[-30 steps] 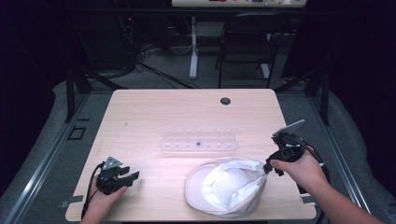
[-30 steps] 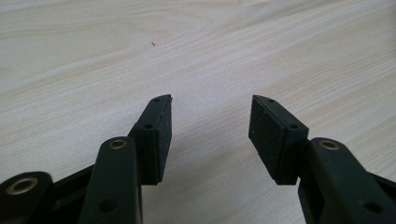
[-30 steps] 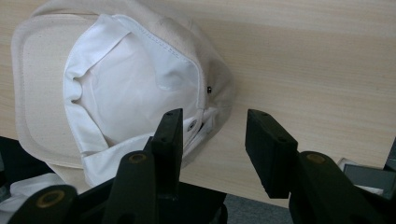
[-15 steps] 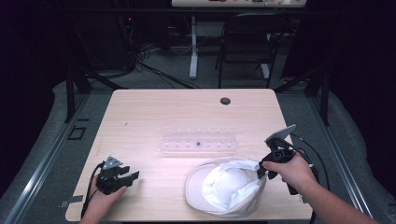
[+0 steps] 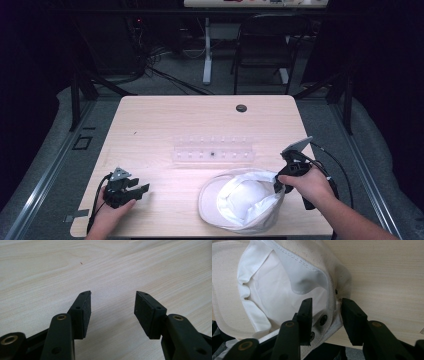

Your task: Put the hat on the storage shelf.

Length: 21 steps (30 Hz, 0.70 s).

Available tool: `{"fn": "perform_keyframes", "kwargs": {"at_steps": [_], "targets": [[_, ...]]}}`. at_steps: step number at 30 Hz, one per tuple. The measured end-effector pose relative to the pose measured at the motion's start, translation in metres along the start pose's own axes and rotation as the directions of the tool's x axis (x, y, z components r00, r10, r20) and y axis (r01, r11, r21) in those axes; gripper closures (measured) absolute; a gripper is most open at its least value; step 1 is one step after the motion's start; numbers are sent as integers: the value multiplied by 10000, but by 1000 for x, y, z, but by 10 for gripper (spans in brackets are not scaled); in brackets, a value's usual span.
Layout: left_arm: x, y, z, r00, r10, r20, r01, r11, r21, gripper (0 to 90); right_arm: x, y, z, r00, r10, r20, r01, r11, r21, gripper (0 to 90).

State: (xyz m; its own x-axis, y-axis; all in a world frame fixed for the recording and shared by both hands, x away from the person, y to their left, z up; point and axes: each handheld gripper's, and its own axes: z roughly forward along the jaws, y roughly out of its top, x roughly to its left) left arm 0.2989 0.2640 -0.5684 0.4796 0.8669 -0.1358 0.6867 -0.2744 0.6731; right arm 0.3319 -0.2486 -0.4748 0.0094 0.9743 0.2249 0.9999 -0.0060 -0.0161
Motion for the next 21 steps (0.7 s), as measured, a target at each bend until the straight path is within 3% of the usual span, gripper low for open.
{"fn": "perform_keyframes", "kwargs": {"at_steps": [5, 12, 16, 19, 21], "targets": [[0, 0, 1, 10000, -17, -73, 16, 10000, -78, 478, 0, 0, -2, 9993, -293, 214, 286, 9991, 321, 658], [0, 0, 0, 10000, 26, 12, -26, 10000, 42, 478, 0, -2, 0, 9994, -211, 265, 207, 9997, 156, 748], [0, 0, 0, 10000, 18, 1, -18, 10000, 11, 478, 0, -1, -3, 9993, -353, 108, 350, 9989, 297, 770], [0, 0, 0, 10000, 19, -1, -19, 10000, 22, 478, -1, -1, -4, 9996, -124, -265, 129, 9998, 180, 781], [0, 0, 0, 10000, 2, 1, -2, 10000, 18, 478, -3, -1, -5, 9996, -75, -275, 82, 9996, 277, 789]]}}
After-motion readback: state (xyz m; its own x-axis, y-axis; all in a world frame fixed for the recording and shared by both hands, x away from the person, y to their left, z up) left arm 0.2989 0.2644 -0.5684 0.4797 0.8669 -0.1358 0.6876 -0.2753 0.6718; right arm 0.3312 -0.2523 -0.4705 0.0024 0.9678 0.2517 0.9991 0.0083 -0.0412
